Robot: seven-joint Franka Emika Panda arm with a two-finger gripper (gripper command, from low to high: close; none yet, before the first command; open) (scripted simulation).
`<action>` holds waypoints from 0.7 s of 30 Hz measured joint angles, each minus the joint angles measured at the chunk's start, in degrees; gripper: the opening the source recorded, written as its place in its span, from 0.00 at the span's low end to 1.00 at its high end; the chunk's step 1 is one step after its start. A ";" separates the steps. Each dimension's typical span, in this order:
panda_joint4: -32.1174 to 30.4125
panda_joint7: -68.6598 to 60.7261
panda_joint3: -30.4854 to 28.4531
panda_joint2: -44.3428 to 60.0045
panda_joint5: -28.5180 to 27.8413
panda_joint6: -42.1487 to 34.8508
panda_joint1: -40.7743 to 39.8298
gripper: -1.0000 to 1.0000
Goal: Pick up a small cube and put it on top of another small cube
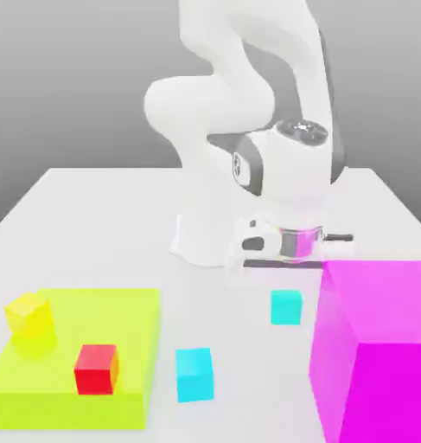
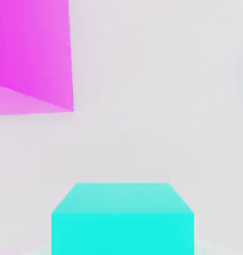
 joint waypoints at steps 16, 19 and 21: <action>24.65 17.11 -10.63 1.89 -1.80 -23.19 -23.15 0.00; 24.34 19.18 -9.72 6.51 -1.54 -17.75 -22.99 0.00; 23.99 19.39 -9.59 8.46 -1.60 -15.42 -22.74 1.00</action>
